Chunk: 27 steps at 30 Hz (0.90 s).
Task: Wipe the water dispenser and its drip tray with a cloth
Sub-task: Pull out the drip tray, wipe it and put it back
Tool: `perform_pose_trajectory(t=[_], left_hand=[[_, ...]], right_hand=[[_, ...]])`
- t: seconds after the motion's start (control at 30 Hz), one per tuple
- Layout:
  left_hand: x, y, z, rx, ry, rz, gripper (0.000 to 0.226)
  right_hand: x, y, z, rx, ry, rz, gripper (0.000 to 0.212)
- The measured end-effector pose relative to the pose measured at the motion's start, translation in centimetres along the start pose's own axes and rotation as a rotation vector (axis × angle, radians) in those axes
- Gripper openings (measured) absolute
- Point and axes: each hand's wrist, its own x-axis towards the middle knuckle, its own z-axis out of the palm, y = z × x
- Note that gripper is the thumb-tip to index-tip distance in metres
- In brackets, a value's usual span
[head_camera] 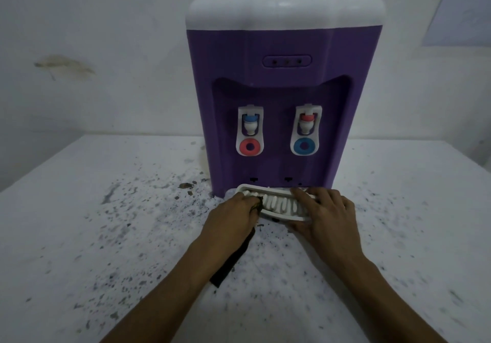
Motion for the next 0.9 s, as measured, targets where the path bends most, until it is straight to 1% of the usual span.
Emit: perform_pose_trajectory(t=[0.07,0.13,0.2,0.33,0.4,0.5,0.57,0.6,0.7,0.77,0.83,0.9], left_hand=[[-0.3,0.0,0.4,0.126,0.106,0.071,0.018],[-0.5,0.0,0.6,0.218,0.124,0.108,0.008],[-0.4,0.0,0.7,0.226,0.147,0.099,0.013],[-0.9,0.3,1.2,0.059,0.182,0.047,0.014],[-1.3,0.3,1.1,-0.031,0.184,0.015,0.022],[-1.3,0.7,0.3,-0.290,0.198,-0.090,0.033],[-0.9,0.9,-0.1,-0.431,0.207,-0.102,0.034],[-0.8,1.1,-0.1,-0.450,0.186,-0.086,0.035],[-0.8,1.7,0.5,-0.350,0.083,-0.018,0.036],[-0.7,2.2,0.8,-0.237,0.044,-0.035,0.036],[-0.6,2.6,1.0,-0.184,0.046,-0.053,0.031],[-0.6,3.1,0.9,-0.186,0.041,-0.080,0.021]], right_hand=[[0.0,0.0,0.0,-0.006,0.006,-0.008,0.071],[0.1,-0.1,-0.1,-0.016,0.008,-0.016,0.072],[0.1,-0.1,-0.1,-0.017,0.002,-0.013,0.072],[0.0,0.4,0.2,0.022,-0.030,0.024,0.069],[0.0,0.7,0.3,0.037,-0.042,0.036,0.068],[0.0,0.9,0.3,0.039,-0.050,0.039,0.068],[-0.1,0.7,0.3,0.041,-0.046,0.038,0.070],[-0.1,0.5,0.4,0.038,-0.042,0.032,0.072],[-0.1,0.0,0.5,0.023,-0.029,0.007,0.076],[-0.1,-0.1,0.5,0.022,-0.015,-0.003,0.076],[-0.2,-0.2,0.5,0.025,0.000,-0.006,0.075],[-0.2,-0.2,0.5,0.027,0.006,-0.012,0.074]])
